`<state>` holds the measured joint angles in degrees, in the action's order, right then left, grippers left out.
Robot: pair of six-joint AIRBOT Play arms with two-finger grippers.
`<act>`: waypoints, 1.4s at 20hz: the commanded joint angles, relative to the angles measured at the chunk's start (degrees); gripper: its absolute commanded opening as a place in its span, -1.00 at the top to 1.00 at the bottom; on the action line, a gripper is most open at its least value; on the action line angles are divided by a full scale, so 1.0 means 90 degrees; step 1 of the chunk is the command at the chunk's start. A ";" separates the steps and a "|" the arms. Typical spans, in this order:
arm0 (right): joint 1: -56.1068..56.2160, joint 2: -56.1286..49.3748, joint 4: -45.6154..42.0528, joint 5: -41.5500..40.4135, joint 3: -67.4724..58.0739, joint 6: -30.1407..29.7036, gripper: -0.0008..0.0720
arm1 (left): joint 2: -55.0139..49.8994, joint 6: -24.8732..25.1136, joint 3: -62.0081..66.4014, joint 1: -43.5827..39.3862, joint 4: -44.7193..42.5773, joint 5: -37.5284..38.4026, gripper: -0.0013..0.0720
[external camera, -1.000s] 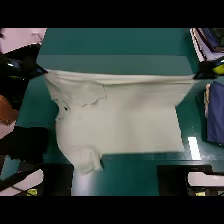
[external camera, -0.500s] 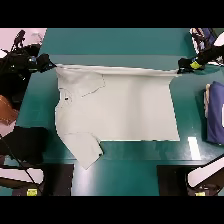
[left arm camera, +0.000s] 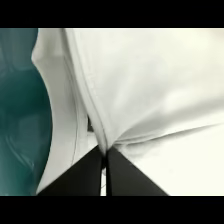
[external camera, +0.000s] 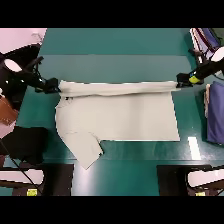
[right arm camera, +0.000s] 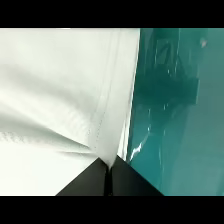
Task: Fold the shirts.
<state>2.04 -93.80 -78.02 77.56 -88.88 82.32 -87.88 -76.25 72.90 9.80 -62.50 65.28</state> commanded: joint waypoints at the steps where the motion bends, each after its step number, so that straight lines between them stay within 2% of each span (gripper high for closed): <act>1: 0.0010 0.0155 0.0109 -0.0053 0.0673 0.0202 0.89 | 0.0034 -0.0163 -0.0488 -0.0131 -0.0095 -0.0117 0.37; 2: 0.0007 0.0155 0.0238 -0.0022 0.0680 0.0199 0.33 | 0.0051 -0.0165 -0.0488 -0.0129 -0.0097 -0.0027 -0.34; 3: -0.0015 0.0192 0.0359 0.0012 0.0678 0.0199 -0.13 | 0.0117 -0.0175 -0.0488 -0.0109 -0.0138 0.0104 -0.34; 8: -0.0158 0.1010 0.0709 0.0602 0.0682 0.0172 -0.14 | 0.1579 -0.0464 -0.1015 -0.0090 -0.0906 0.0826 -0.35; 12: -0.0083 0.1909 0.0721 0.0605 0.0682 0.0172 -0.14 | 0.3492 -0.1042 -0.3174 -0.0092 -0.0976 0.1042 -0.35; 16: -0.0039 0.2416 0.0724 0.0600 0.0680 0.0172 -0.14 | 0.4981 -0.1370 -0.5129 -0.0092 -0.0223 0.1008 -0.35; 20: -0.0039 0.2657 0.0721 0.0597 0.0682 0.0172 -0.14 | 0.5345 -0.1319 -0.6016 -0.0092 0.0517 0.0838 -0.35; 28: -0.0039 0.2669 0.1120 0.0690 0.0680 0.0175 -0.14 | 0.5345 -0.1319 -0.6217 -0.0092 0.0746 0.0027 -0.35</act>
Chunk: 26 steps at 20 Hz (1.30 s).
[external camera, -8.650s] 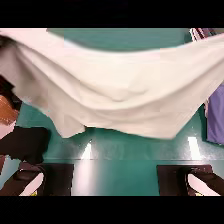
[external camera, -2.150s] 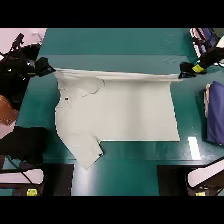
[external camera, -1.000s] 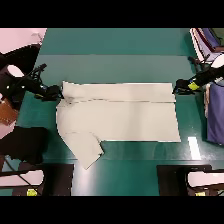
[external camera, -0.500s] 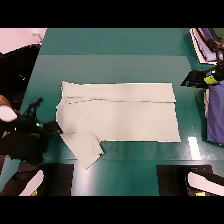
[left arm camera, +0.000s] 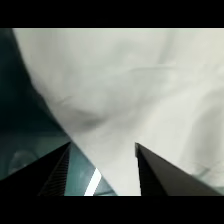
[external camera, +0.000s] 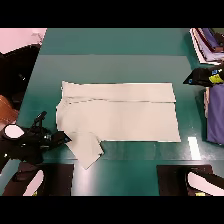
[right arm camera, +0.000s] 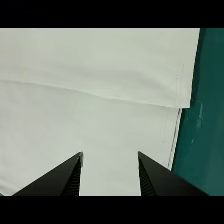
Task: Fold the shirts.
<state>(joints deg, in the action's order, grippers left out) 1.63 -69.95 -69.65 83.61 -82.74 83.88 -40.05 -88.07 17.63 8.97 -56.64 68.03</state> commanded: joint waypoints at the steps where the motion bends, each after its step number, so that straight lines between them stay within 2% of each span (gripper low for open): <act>1: 0.0007 0.0019 0.0274 0.0012 -0.0002 0.0002 -0.14 | 0.0032 -0.0005 -0.0075 0.0000 0.0075 -0.0296 -0.35; 5: 0.0007 0.0019 0.0294 0.0017 -0.0002 0.0005 -0.14 | 0.0032 -0.0005 -0.0260 0.0000 0.0032 -0.0238 -0.35; 10: 0.0007 0.0019 0.0291 0.0010 -0.0002 0.0002 -0.14 | 0.0032 -0.0007 -0.0639 0.0000 0.0316 -0.0729 -0.34; 11: 0.0007 0.0019 0.0287 0.0022 -0.0002 0.0002 -0.14 | 0.0032 0.0005 -0.0631 0.0000 0.0457 -0.0748 0.19; 12: 0.0007 0.0019 0.0284 0.0029 -0.0002 0.0002 -0.13 | 0.0032 0.0017 -0.0595 0.0000 0.0546 -0.0753 0.82; 13: -0.0017 0.0019 0.0272 0.0075 -0.0002 0.0002 -0.13 | 0.0034 0.0095 -0.0534 0.0000 0.0648 -0.0736 0.88; 18: -0.0634 0.0160 0.0221 0.0782 0.0352 -0.0114 -0.13 | 0.0034 0.0338 0.0520 0.0000 0.0668 -0.0134 0.88; 22: -0.1812 0.0954 0.0221 0.0410 0.2764 -0.0117 -0.16 | 0.0034 0.0498 0.1428 0.0000 0.0653 0.0107 0.88; 24: -0.2433 0.1248 0.0233 0.0083 0.4119 -0.0119 -0.46 | 0.0034 0.0500 0.1574 0.0000 0.0658 0.0109 0.88; 26: -0.2982 0.1365 0.0250 -0.0240 0.5321 -0.0121 -0.43 | 0.0034 0.0500 0.1579 0.0000 0.0648 0.0073 0.88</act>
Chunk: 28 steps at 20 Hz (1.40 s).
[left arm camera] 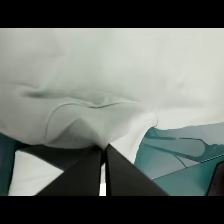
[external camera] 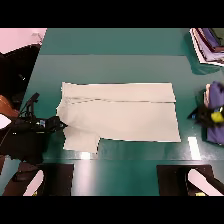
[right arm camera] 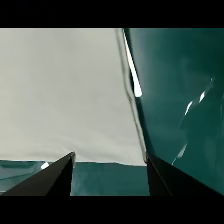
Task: Fold the shirts.
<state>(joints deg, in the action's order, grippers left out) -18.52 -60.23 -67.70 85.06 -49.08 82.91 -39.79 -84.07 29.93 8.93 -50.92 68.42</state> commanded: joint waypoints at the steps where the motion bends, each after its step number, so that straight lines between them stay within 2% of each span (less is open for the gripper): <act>1: -0.0894 0.0262 0.0036 -0.0488 0.1982 -0.0104 -0.39 | 0.0005 0.0056 0.0211 0.0005 0.0012 0.0012 0.88; 2: -0.0984 0.0192 0.0058 -0.0585 0.2293 -0.0294 -0.38 | 0.0005 0.0053 0.0211 0.0005 0.0012 -0.0002 0.88; 3: -0.1015 0.0107 0.0083 -0.0719 0.2489 -0.0340 -0.23 | 0.0002 0.0056 0.0211 0.0005 0.0012 -0.0017 0.88; 8: -0.0619 -0.0245 0.0731 -0.1396 0.2528 -0.0522 -0.19 | 0.0005 0.0056 0.0211 0.0005 -0.0010 -0.0049 0.88; 9: -0.0449 -0.0287 0.0731 -0.1440 0.2431 -0.0522 -0.05 | 0.0002 0.0056 0.0211 0.0005 -0.0012 -0.0056 0.88; 10: -0.0265 -0.0328 0.0724 -0.1443 0.2302 -0.0522 0.20 | 0.0002 0.0056 0.0211 0.0005 -0.0015 -0.0051 0.88; 11: -0.0104 -0.0340 0.0724 -0.1443 0.2176 -0.0522 0.36 | 0.0002 0.0056 0.0211 0.0005 -0.0053 -0.0017 0.88; 12: 0.0068 -0.0328 0.0709 -0.1421 0.2035 -0.0525 0.67 | 0.0005 0.0056 0.0214 0.0005 -0.0155 0.0075 0.88; 13: 0.0216 -0.0306 0.0668 -0.1316 0.1887 -0.0532 0.87 | 0.0005 0.0051 0.0214 0.0005 -0.0342 0.0282 0.89; 14: 0.0357 -0.0233 0.0624 -0.1154 0.1729 -0.0539 0.93 | 0.0005 0.0027 0.0214 0.0005 -0.0561 0.0534 0.89; 17: 0.0741 0.0289 0.0104 -0.0427 0.1350 -0.0537 0.93 | 0.0034 -0.0044 0.0214 0.0005 -0.1190 0.1384 0.89; 21: 0.0896 0.1574 -0.0597 0.0680 0.1275 -0.0493 0.93 | 0.0534 -0.0308 0.0223 -0.0185 -0.1154 0.2008 0.89; 23: 0.0721 0.2169 -0.0721 0.0928 0.1270 -0.0430 0.93 | 0.0619 -0.0408 0.0333 -0.0498 -0.1156 0.2314 0.89; 25: 0.0554 0.2514 -0.0639 0.0865 0.1270 -0.0430 0.93 | 0.0576 -0.0452 0.0656 -0.0692 -0.1188 0.2164 0.89; 28: 0.0758 0.2246 -0.0522 0.0447 0.1056 -0.0430 0.93 | 0.0270 -0.0447 0.1285 -0.0716 -0.1719 0.1151 0.89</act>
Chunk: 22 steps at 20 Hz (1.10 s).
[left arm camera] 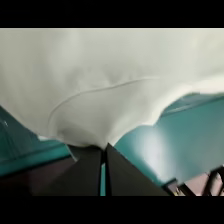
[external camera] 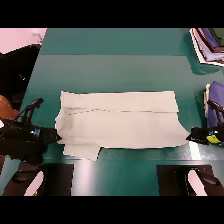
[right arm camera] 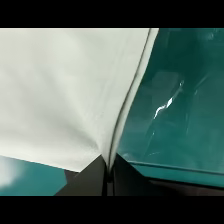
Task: Fold the shirts.
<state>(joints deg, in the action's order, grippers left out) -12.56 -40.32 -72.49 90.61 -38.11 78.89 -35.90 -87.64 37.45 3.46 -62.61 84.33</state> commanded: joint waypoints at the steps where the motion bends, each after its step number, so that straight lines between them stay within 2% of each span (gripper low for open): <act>1: 0.0236 -0.0250 0.0010 -0.0279 -0.0376 0.0017 0.93 | -0.0389 -0.0049 0.0661 -0.0109 -0.0641 -0.0840 0.89; 6: 0.0821 -0.2222 0.0114 -0.1248 -0.1829 0.0017 0.93 | -0.2215 0.0299 0.1574 -0.0109 -0.0665 -0.1962 0.88; 12: 0.1355 -0.4537 0.0112 -0.1333 -0.3592 0.0017 0.93 | -0.4099 0.0964 0.2572 -0.0109 -0.0146 -0.3186 0.88; 15: 0.1360 -0.5260 0.0279 -0.1336 -0.4306 0.0015 0.92 | -0.4469 0.0950 0.2764 -0.0107 -0.0109 -0.3589 0.88; 16: 0.1302 -0.5435 0.0503 -0.1345 -0.4505 0.0010 0.91 | -0.4476 0.0950 0.2766 -0.0109 -0.0112 -0.3667 0.54; 17: 0.1212 -0.5578 0.0794 -0.1353 -0.4690 0.0005 0.58 | -0.4473 0.0901 0.2790 -0.0109 -0.0102 -0.3689 -0.30; 18: 0.1117 -0.5707 0.1149 -0.1348 -0.4867 -0.0032 0.09 | -0.4469 0.0901 0.2839 -0.0107 -0.0109 -0.3657 -0.71; 19: 0.0991 -0.5778 0.1464 -0.1268 -0.4986 -0.0170 -0.09 | -0.4466 0.0906 0.2931 -0.0107 -0.0119 -0.3534 -0.71; 22: 0.0556 -0.5729 0.1596 -0.0838 -0.4840 -0.0398 -0.09 | -0.4466 0.0906 0.3305 -0.0109 -0.0112 -0.2720 -0.68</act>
<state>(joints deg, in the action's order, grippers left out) -4.71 -90.67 -61.89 80.01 -80.88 77.21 -75.66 -79.59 64.75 2.52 -63.86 55.16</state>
